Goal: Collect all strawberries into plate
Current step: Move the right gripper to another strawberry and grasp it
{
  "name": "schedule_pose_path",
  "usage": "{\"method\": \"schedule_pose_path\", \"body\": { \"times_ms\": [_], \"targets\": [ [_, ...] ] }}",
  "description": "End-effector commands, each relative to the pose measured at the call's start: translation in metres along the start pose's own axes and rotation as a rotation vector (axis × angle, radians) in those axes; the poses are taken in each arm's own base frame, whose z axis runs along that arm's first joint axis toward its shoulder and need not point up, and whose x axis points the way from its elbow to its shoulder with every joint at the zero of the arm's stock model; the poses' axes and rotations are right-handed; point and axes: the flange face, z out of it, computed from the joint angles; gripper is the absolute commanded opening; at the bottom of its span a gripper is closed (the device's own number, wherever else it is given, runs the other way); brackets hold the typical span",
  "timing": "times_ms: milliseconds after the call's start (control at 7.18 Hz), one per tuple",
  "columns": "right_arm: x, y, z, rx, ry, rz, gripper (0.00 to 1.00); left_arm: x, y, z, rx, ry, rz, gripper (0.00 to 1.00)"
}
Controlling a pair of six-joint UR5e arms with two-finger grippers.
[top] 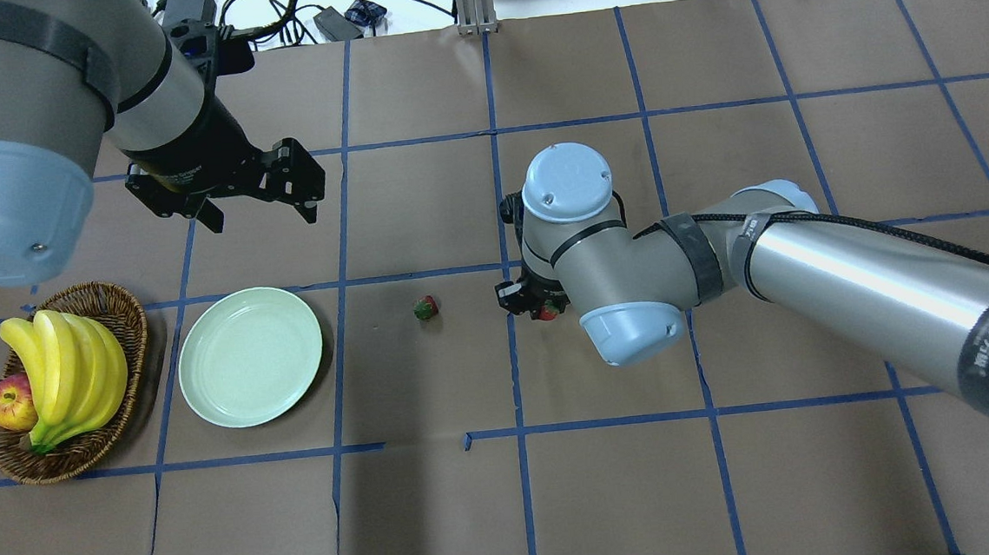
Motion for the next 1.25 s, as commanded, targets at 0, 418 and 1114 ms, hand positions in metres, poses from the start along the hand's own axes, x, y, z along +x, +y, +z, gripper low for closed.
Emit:
{"method": "schedule_pose_path", "body": {
  "times_ms": [0, 418, 1114],
  "targets": [
    [-0.051, 0.013, 0.017, 0.024, -0.094, 0.070, 0.05, 0.000, -0.001, 0.000, 0.000, 0.000, -0.002, 1.00],
    [-0.058, 0.016, 0.045, 0.050, -0.048, 0.060, 1.00, 0.000, 0.000, -0.001, 0.003, 0.000, 0.001, 1.00],
    [0.063, -0.022, -0.009, -0.029, 0.081, 0.005, 1.00, 0.000, 0.000, -0.001, 0.002, 0.000, 0.002, 1.00]
  ]
}}
